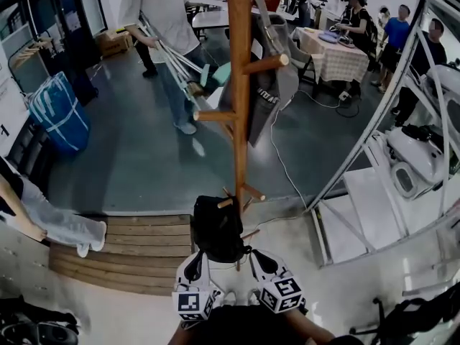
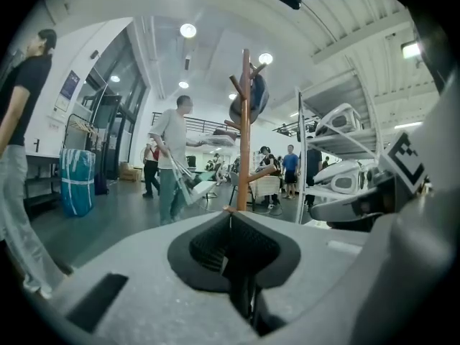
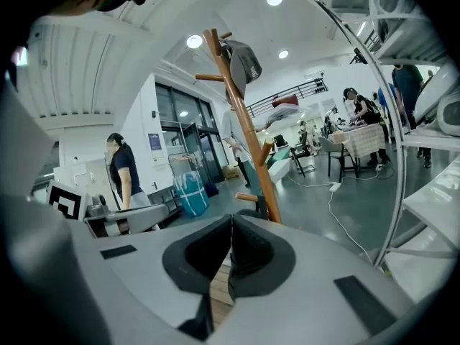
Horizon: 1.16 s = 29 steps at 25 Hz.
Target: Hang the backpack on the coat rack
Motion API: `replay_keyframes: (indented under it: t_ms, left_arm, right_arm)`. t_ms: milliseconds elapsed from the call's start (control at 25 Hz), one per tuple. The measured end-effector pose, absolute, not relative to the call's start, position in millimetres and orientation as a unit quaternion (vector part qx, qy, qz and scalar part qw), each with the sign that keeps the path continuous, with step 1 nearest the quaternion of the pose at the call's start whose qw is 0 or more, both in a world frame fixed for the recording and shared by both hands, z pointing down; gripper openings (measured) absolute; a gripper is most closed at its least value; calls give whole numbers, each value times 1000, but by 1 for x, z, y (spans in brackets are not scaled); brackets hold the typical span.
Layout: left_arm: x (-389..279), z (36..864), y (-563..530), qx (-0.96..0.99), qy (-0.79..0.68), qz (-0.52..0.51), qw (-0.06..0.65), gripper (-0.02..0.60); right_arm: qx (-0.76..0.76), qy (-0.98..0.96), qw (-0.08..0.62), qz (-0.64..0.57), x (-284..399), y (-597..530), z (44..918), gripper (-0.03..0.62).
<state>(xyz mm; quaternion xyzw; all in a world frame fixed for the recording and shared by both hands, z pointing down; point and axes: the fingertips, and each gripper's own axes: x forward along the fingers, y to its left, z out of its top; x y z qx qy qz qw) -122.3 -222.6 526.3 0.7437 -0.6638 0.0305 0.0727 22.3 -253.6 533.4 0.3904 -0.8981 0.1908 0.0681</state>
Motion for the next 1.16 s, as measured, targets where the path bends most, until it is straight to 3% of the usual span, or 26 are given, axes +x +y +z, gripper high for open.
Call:
replay_keyframes:
  t_ms: [1160]
  left_arm:
    - [-128,534,-219,748,-657,27,89,22]
  right_arm:
    - [389,-899,79,185,12,-247,540,12]
